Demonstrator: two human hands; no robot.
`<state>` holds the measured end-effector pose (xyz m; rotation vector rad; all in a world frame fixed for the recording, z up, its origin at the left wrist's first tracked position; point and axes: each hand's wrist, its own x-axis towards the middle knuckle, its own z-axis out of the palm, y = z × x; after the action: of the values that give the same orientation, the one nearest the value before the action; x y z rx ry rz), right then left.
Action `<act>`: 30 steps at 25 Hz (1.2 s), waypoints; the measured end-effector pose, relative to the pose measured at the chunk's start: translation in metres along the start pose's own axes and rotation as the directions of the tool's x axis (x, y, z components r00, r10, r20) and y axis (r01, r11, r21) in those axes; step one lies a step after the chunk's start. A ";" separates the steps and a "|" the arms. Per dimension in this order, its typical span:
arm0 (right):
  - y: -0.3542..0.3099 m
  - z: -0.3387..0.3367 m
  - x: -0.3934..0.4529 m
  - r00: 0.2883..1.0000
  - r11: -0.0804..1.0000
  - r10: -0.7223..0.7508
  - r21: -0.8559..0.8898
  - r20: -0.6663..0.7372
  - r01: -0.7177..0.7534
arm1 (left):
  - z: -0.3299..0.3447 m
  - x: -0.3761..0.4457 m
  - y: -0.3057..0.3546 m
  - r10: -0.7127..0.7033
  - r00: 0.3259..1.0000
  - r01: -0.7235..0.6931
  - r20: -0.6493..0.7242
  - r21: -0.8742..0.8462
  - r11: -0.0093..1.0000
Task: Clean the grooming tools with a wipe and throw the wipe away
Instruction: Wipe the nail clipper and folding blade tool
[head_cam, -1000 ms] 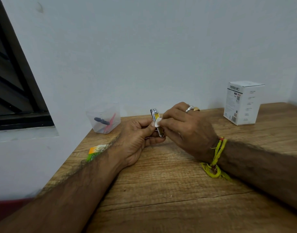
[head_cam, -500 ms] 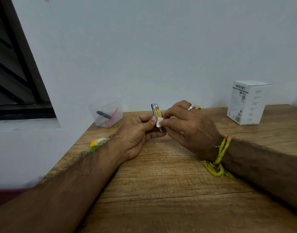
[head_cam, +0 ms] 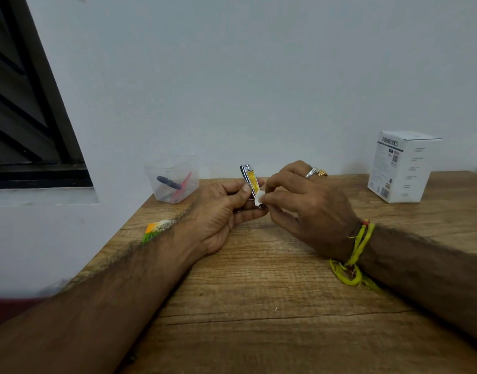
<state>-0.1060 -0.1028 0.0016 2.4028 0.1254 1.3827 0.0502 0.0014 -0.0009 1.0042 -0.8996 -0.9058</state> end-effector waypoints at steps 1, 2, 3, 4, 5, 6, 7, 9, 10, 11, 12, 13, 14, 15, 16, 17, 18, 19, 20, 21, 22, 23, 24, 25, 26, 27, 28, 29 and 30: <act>0.000 0.000 0.000 1.000 1.000 -0.007 -0.003 -0.001 0.007 | 0.000 0.000 0.000 0.001 1.000 -0.001 0.002 -0.001 1.000; 0.000 0.000 0.000 1.000 1.000 -0.011 -0.008 -0.004 0.011 | 0.000 0.000 0.000 0.002 1.000 -0.002 0.005 -0.003 1.000; 0.000 0.000 0.000 1.000 1.000 -0.012 -0.009 -0.007 0.012 | 0.000 0.000 0.000 0.003 1.000 -0.003 0.005 -0.005 1.000; 0.000 0.000 0.000 1.000 1.000 -0.012 -0.006 -0.007 0.012 | 0.000 0.000 0.000 0.004 1.000 -0.004 0.001 -0.004 1.000; 0.000 0.000 0.000 1.000 1.000 -0.014 -0.005 -0.004 0.014 | -0.001 0.000 0.000 0.005 1.000 -0.005 -0.002 0.000 1.000; 0.000 0.000 0.000 1.000 1.000 -0.017 -0.008 0.000 0.017 | -0.001 0.000 0.000 0.005 1.000 -0.005 -0.004 0.006 1.000; 0.001 0.000 -0.001 1.000 1.000 -0.018 -0.014 0.005 0.018 | 0.000 0.000 0.000 0.004 1.000 -0.004 -0.004 0.007 1.000; 0.001 0.000 -0.001 1.000 1.000 -0.017 -0.017 0.004 0.017 | -0.001 0.000 0.000 0.002 1.000 -0.002 -0.007 -0.004 1.000; 0.001 0.001 -0.001 1.000 1.000 -0.019 -0.012 0.001 0.019 | -0.001 0.000 0.000 0.002 1.000 -0.002 -0.010 -0.008 1.000; 0.001 0.001 -0.001 1.000 1.000 -0.022 -0.006 0.000 0.022 | -0.001 0.000 0.001 0.001 1.000 -0.001 -0.013 -0.009 1.000; 0.001 0.002 -0.001 1.000 1.000 -0.022 -0.004 0.001 0.022 | -0.001 0.000 0.000 0.001 1.000 -0.001 -0.013 -0.010 1.000; 0.002 0.002 -0.002 1.000 1.000 -0.019 -0.007 0.002 0.019 | -0.001 0.000 0.000 0.002 1.000 -0.002 -0.012 -0.012 1.000; 0.002 0.002 -0.002 1.000 1.000 -0.016 -0.012 0.003 0.016 | -0.001 -0.001 0.000 0.003 1.000 -0.004 -0.012 -0.016 1.000; 0.001 0.002 -0.002 1.000 1.000 -0.015 -0.015 0.007 0.015 | -0.001 -0.001 0.000 0.005 1.000 -0.005 -0.014 -0.019 1.000; 0.001 0.001 -0.002 1.000 1.000 -0.018 -0.018 0.016 0.019 | 0.000 -0.001 0.001 0.006 1.000 -0.007 -0.021 -0.022 1.000; 0.000 0.001 -0.001 1.000 1.000 -0.021 -0.021 0.023 0.021 | 0.000 -0.001 0.001 0.007 0.999 -0.008 -0.033 -0.026 1.000; 0.000 0.000 -0.001 1.000 1.000 -0.010 -0.019 0.021 0.010 | 0.001 -0.001 0.002 0.006 0.999 -0.007 -0.051 -0.032 0.999; 0.000 0.000 -0.001 1.000 1.000 0.026 -0.004 0.004 -0.026 | 0.002 -0.001 0.002 0.001 0.998 -0.004 -0.069 -0.041 0.999; 0.001 0.000 -0.002 0.995 0.995 0.095 0.030 -0.027 -0.094 | 0.003 -0.001 0.002 -0.006 0.997 0.002 -0.082 -0.046 0.999; 0.002 0.000 -0.003 0.980 0.979 0.192 0.081 -0.062 -0.187 | 0.004 -0.002 0.002 -0.012 0.996 0.009 -0.088 -0.042 0.999; 0.005 0.001 -0.004 0.950 0.948 0.300 0.138 -0.087 -0.287 | 0.005 -0.002 0.003 -0.017 0.996 0.015 -0.089 -0.030 0.999; 0.007 0.001 -0.005 0.910 0.905 0.404 0.187 -0.098 -0.382 | 0.005 -0.003 0.004 -0.023 0.996 0.022 -0.085 -0.018 1.000; 0.009 0.002 -0.006 0.867 0.859 0.490 0.219 -0.094 -0.462 | 0.006 -0.003 0.004 -0.033 0.996 0.032 -0.080 -0.014 0.999; 0.010 0.003 -0.007 0.834 0.823 0.547 0.234 -0.077 -0.518 | 0.006 -0.004 0.004 -0.046 0.996 0.044 -0.078 -0.021 0.999; 0.011 0.004 -0.007 0.817 0.802 0.573 0.243 -0.058 -0.545 | 0.007 -0.004 0.005 -0.059 0.995 0.057 -0.076 -0.030 0.998; 0.011 0.004 -0.005 0.815 0.795 0.578 0.258 -0.044 -0.549 | 0.007 -0.005 0.006 -0.067 0.995 0.065 -0.072 -0.030 0.997; 0.010 0.004 -0.004 0.820 0.792 0.571 0.282 -0.029 -0.541 | 0.007 -0.005 0.006 -0.067 0.995 0.066 -0.071 -0.017 0.998; 0.008 0.004 -0.004 0.823 0.784 0.567 0.316 -0.013 -0.535 | 0.008 -0.005 0.005 -0.060 0.996 0.060 -0.070 0.004 0.998; 0.006 0.004 -0.003 0.814 0.759 0.581 0.357 0.007 -0.544 | 0.008 -0.006 0.004 -0.047 0.997 0.049 -0.067 0.031 0.998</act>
<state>-0.1050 -0.1101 -0.0001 2.7968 -0.4088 1.8827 0.0415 0.0053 0.0045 1.0814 -0.8396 -0.8953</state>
